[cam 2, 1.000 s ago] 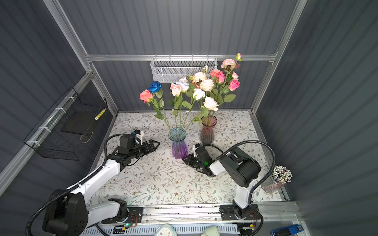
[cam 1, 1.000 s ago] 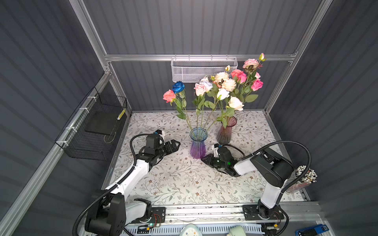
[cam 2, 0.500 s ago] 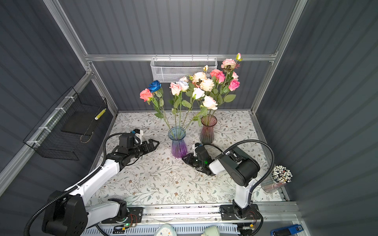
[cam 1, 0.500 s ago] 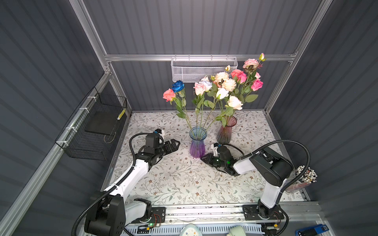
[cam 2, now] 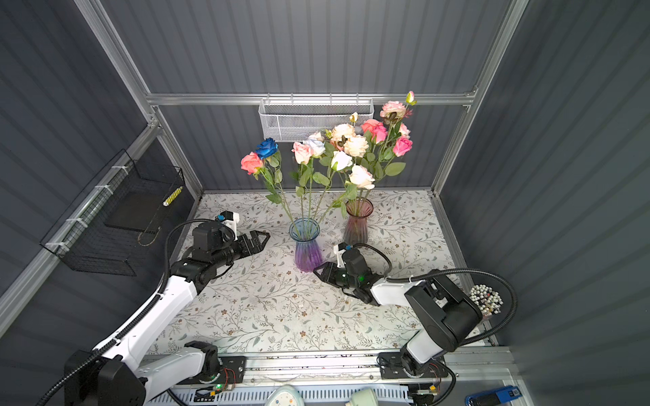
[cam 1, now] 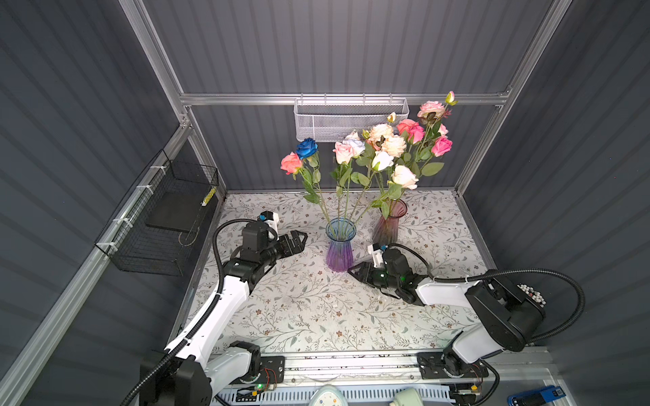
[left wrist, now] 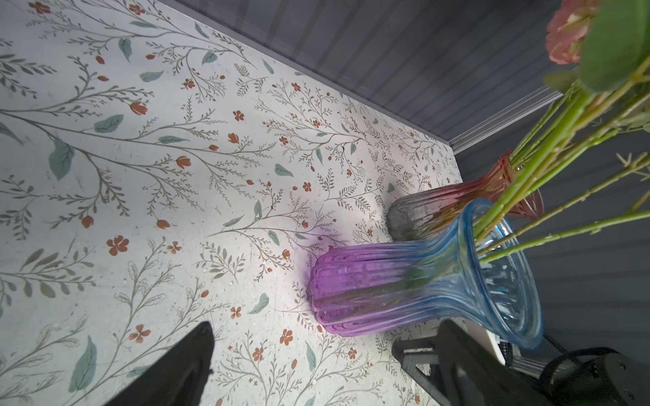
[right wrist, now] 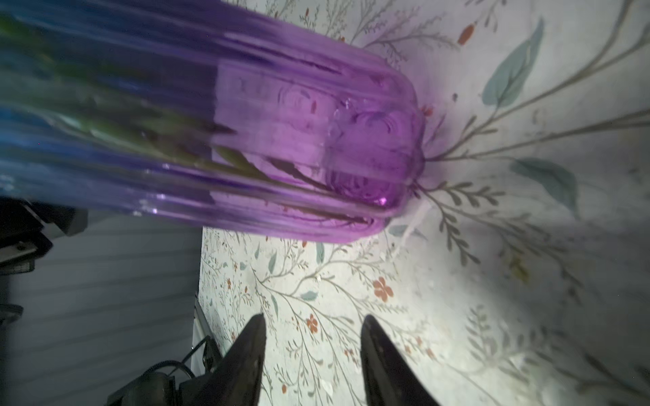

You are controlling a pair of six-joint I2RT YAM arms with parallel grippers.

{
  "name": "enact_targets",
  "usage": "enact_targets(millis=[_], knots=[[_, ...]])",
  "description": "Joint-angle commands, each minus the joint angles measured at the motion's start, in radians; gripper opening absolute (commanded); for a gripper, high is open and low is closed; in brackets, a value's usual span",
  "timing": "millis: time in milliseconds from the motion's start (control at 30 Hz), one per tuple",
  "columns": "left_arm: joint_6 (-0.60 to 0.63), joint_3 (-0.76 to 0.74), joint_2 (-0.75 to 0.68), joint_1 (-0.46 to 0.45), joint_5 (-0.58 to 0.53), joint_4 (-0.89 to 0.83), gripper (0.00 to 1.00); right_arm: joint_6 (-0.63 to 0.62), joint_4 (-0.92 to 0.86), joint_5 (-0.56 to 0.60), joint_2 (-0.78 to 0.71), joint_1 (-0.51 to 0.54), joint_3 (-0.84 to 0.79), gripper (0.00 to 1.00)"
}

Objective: Arrange the flowers into the vase

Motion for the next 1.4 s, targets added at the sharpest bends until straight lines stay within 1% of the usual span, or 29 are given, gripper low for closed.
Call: enact_targets(millis=[0,67,100,133,200,233,267,333,400,433,467,567,600,700,733,800,867,933,1000,1033,1067,1100,1133,1200,1233,1267,1300,1333,1367], knots=[[0.053,0.056,-0.049,-0.003,-0.023,-0.067,0.99,-0.041,-0.087,-0.007,-0.071,-0.006,-0.054,0.49],[0.074,0.083,-0.065,-0.003,-0.036,-0.106,0.99,-0.066,-0.158,0.021,-0.155,-0.006,-0.087,0.51],[0.083,0.098,-0.074,-0.004,-0.047,-0.132,1.0,-0.076,-0.194,0.054,-0.198,-0.007,-0.1,0.53],[0.087,0.109,-0.08,-0.003,-0.065,-0.148,1.0,-0.089,-0.24,0.08,-0.256,-0.009,-0.114,0.56],[0.092,0.124,-0.101,-0.003,-0.134,-0.187,1.0,-0.122,-0.363,0.125,-0.376,-0.015,-0.125,0.65],[0.095,0.128,-0.107,-0.003,-0.175,-0.201,1.0,-0.142,-0.422,0.154,-0.451,-0.019,-0.125,0.73],[0.078,0.132,-0.111,-0.003,-0.234,-0.222,1.0,-0.172,-0.503,0.201,-0.522,-0.021,-0.117,0.98],[0.032,0.137,-0.105,-0.004,-0.341,-0.258,1.0,-0.223,-0.663,0.335,-0.64,-0.03,-0.07,0.99],[-0.054,0.115,-0.093,-0.004,-0.426,-0.258,0.99,-0.289,-0.766,0.463,-0.719,-0.038,-0.008,0.99],[-0.085,0.084,-0.092,-0.004,-0.443,-0.216,1.0,-0.317,-0.8,0.526,-0.742,-0.038,0.029,0.99],[-0.072,0.041,-0.093,-0.005,-0.409,-0.135,1.0,-0.348,-0.815,0.569,-0.752,-0.038,0.062,0.99],[-0.017,-0.087,-0.096,-0.004,-0.342,0.121,1.0,-0.473,-0.837,0.639,-0.729,-0.038,0.163,0.99],[0.018,-0.115,-0.098,-0.004,-0.34,0.177,1.0,-0.488,-0.833,0.665,-0.715,-0.038,0.184,0.99],[0.171,-0.182,-0.089,-0.004,-0.374,0.3,1.0,-0.561,-0.852,0.817,-0.659,-0.039,0.252,0.99],[0.22,-0.203,-0.08,-0.004,-0.385,0.337,1.0,-0.608,-0.862,0.852,-0.635,-0.046,0.276,0.99],[0.279,-0.245,-0.059,-0.004,-0.41,0.405,1.0,-0.682,-0.85,0.881,-0.625,-0.062,0.293,0.99],[0.326,-0.287,-0.037,-0.004,-0.453,0.476,1.0,-0.738,-0.743,0.928,-0.69,-0.073,0.237,0.99],[0.361,-0.32,-0.013,-0.004,-0.534,0.515,1.0,-0.783,-0.597,1.004,-0.765,-0.088,0.156,0.99],[0.412,-0.356,0.016,-0.003,-0.598,0.575,1.0,-0.888,-0.448,0.996,-0.8,-0.133,0.08,0.99],[0.438,-0.378,0.038,-0.003,-0.626,0.617,1.0,-0.947,-0.368,0.971,-0.795,-0.169,0.042,0.99],[0.468,-0.401,0.067,-0.003,-0.657,0.672,1.0,-0.98,-0.303,0.922,-0.78,-0.209,0.009,0.99],[0.486,-0.429,0.098,-0.003,-0.683,0.738,1.0,-0.982,-0.275,0.873,-0.765,-0.25,-0.005,0.99],[0.519,-0.467,0.144,-0.003,-0.696,0.841,1.0,-0.983,-0.239,0.803,-0.74,-0.308,-0.023,0.99],[0.53,-0.52,0.263,-0.001,-0.729,1.026,0.99,-0.946,-0.14,0.709,-0.649,-0.412,-0.068,0.99],[0.537,-0.539,0.327,-0.001,-0.729,1.12,1.0,-0.966,-0.087,0.657,-0.595,-0.455,-0.088,0.99],[0.567,-0.546,0.389,0.003,-0.719,1.216,1.0,-1.004,-0.041,0.639,-0.542,-0.475,-0.1,0.99],[0.613,-0.545,0.418,0.003,-0.715,1.269,1.0,-1.026,0.018,0.637,-0.495,-0.49,-0.115,0.99],[0.628,-0.531,0.422,0.006,-0.685,1.239,0.99,-1.01,0.062,0.629,-0.458,-0.511,-0.132,0.99],[0.634,-0.513,0.428,0.021,-0.657,1.207,1.0,-0.98,0.085,0.585,-0.436,-0.538,-0.146,0.99]])
